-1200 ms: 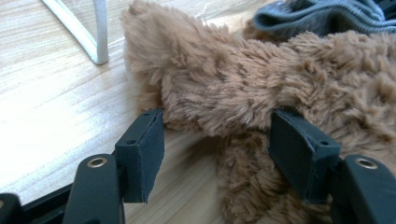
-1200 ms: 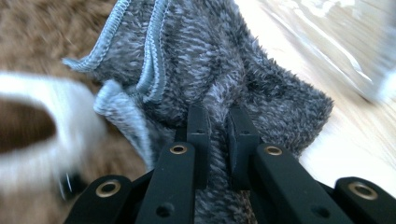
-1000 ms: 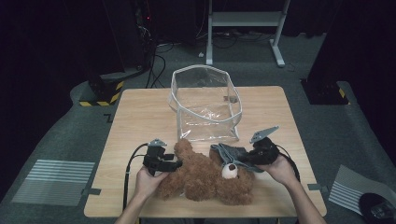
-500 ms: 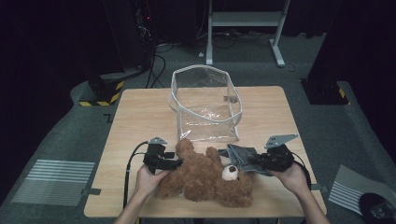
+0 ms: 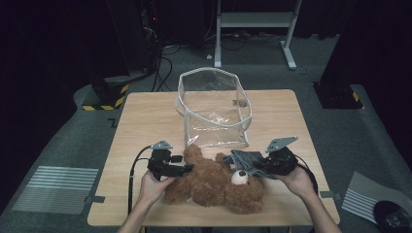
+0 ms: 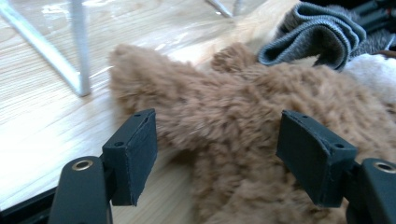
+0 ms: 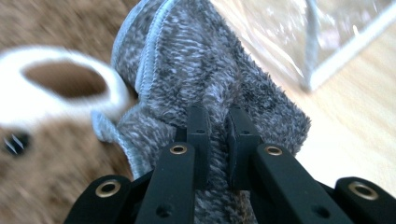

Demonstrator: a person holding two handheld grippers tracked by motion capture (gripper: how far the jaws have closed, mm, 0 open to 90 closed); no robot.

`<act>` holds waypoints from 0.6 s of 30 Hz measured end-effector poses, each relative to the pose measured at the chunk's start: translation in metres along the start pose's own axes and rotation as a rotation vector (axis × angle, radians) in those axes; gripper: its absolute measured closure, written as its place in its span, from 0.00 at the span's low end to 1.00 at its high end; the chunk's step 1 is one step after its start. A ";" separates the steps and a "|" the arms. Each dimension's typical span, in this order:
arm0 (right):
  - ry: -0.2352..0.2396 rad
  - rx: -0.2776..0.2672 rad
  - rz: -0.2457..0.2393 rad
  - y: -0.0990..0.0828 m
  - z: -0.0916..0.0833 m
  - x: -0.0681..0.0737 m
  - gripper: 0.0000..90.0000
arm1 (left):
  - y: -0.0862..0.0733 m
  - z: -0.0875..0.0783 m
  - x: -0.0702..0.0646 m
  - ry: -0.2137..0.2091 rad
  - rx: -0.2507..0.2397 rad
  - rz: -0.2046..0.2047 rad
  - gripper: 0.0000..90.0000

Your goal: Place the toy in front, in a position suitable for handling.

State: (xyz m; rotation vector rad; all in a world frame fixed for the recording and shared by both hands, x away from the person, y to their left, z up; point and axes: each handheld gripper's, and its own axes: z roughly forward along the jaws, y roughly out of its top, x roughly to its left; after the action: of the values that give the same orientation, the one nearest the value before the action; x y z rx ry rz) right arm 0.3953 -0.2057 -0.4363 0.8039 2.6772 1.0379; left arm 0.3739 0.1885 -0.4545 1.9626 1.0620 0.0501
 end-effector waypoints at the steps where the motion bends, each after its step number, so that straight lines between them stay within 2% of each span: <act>1: 0.005 -0.006 -0.015 0.006 0.000 0.003 0.91 | 0.000 0.001 -0.002 0.002 0.004 0.009 0.32; 3: 0.010 -0.019 -0.040 0.017 0.002 0.007 0.91 | 0.000 0.001 -0.002 0.000 0.009 0.009 0.33; 6: 0.052 -0.078 -0.042 0.038 0.012 0.012 0.91 | -0.002 0.001 0.000 -0.006 0.013 -0.007 0.32; 7: 0.052 -0.078 -0.042 0.038 0.012 0.012 0.91 | -0.003 0.000 0.000 -0.001 0.017 -0.007 0.32; 9: 0.069 -0.084 -0.037 0.047 0.023 0.017 0.91 | -0.006 -0.001 0.003 0.015 0.016 -0.007 0.32; 12: 0.083 -0.015 -0.048 0.055 0.047 0.023 0.91 | -0.010 -0.002 0.011 0.039 0.020 -0.025 0.32; 13: 0.080 0.020 -0.053 0.055 0.055 0.024 0.91 | -0.012 -0.001 0.013 0.056 0.030 -0.035 0.32; 14: 0.073 0.060 -0.063 0.052 0.062 0.023 0.91 | -0.013 -0.001 0.014 0.082 0.039 -0.025 0.31; 15: 0.073 0.065 -0.068 0.049 0.064 0.020 0.91 | -0.015 -0.002 0.015 0.097 0.044 -0.015 0.31; 16: 0.073 0.054 -0.038 0.046 0.063 0.018 0.91 | -0.017 -0.002 0.016 0.105 0.041 -0.010 0.31; 18: 0.054 0.029 -0.010 0.037 0.058 0.009 0.91 | -0.020 -0.002 0.017 0.107 0.036 -0.017 0.32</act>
State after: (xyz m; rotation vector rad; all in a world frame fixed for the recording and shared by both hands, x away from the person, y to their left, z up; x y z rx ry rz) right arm 0.4229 -0.1443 -0.4546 0.7781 2.7439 1.0356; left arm 0.3705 0.2070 -0.4735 2.0014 1.1562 0.1285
